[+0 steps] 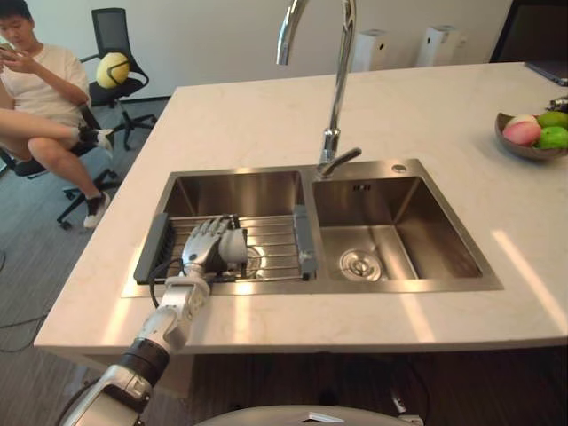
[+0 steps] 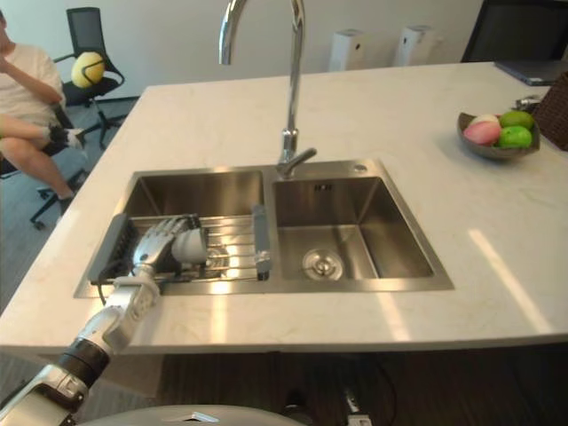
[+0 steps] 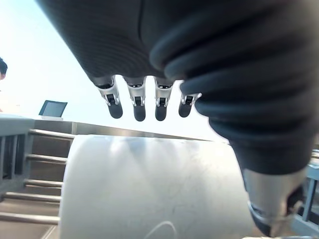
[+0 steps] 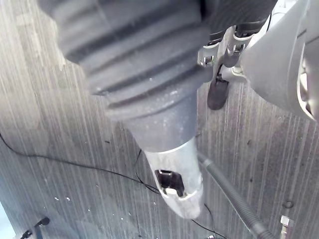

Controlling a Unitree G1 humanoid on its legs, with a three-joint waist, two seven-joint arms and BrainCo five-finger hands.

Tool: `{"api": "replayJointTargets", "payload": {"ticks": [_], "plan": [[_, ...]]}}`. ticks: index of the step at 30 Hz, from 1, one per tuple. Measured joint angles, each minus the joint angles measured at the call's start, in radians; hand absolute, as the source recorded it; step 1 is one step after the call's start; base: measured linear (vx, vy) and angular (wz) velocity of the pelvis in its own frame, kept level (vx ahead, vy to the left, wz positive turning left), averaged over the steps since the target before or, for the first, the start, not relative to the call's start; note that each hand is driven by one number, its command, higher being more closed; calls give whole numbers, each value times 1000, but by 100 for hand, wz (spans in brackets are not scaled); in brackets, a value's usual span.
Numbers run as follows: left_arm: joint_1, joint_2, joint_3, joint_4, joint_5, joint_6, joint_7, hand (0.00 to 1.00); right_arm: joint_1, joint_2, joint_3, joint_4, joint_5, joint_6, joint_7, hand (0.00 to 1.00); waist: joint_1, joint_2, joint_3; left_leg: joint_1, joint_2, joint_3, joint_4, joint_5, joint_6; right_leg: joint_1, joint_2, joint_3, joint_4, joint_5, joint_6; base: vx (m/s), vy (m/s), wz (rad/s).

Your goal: Walk over to the sink, pick up the cup, carry it to the dishwasher, place the cup inside the dishwasher, then close the dishwasher door

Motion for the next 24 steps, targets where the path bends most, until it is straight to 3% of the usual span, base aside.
{"api": "replayJointTargets", "payload": {"ticks": [1,2,3,4,5,8,10,11,16,21,24], "plan": [[-7,-1,4,10,0,7,4,0,-5,-3,1,0,0,0,0,0,1,9,4,-5,9,-2,-1,0,-5,-6,8,4,1,-13,19,-90,-63,-22],[-29,-7,10,43,14,16,15,0,-19,-10,0,8,0,1,-1,0,1,59,19,-24,54,-3,-2,12,-28,-22,40,-1,60,-21,-21,-57,-44,0],[-51,6,20,70,19,27,21,0,-15,-7,13,11,0,3,-1,0,-10,32,28,-25,44,-31,-2,12,-40,-38,29,9,189,-41,-37,-49,-42,14],[-54,25,26,69,20,28,22,0,-10,0,25,18,0,3,-1,0,-16,1,27,-26,24,-30,-2,17,-47,-28,9,23,190,-84,-17,-29,-62,20],[-51,26,43,84,22,33,26,0,-12,-17,31,36,0,1,-1,0,-22,12,35,-24,26,-38,-2,25,-45,-25,17,18,178,-86,-35,-29,-70,-7],[-52,50,56,125,24,34,13,0,-1,-34,44,30,1,-4,0,0,-20,14,32,-32,8,-41,55,16,-11,-17,14,11,90,-64,-32,33,-27,-26],[-61,62,52,122,23,13,-14,0,15,-36,50,29,1,-5,-1,0,-23,26,31,-13,12,-45,62,-15,-15,5,40,1,50,-45,-31,81,34,0],[-72,69,49,119,21,-4,-34,0,26,-31,57,31,1,-6,-1,0,-24,18,31,-11,13,-53,52,1,7,16,46,-5,27,-33,-29,44,44,11],[-95,87,8,117,6,3,-150,0,43,2,101,34,-3,-16,-1,0,-45,12,28,-2,-4,-52,24,1,7,27,37,-3,1,-23,-23,12,15,3],[-109,101,-7,108,-36,1,-193,0,53,24,118,34,-14,-56,-2,0,-43,16,29,1,-7,-53,8,1,7,23,37,4,1,-23,-24,60,3,5],[-104,121,-8,105,-82,-65,-207,0,49,22,120,34,-21,-88,-2,0,-43,21,30,2,-8,-54,6,1,7,26,39,13,1,-11,-23,58,-3,8]]}}
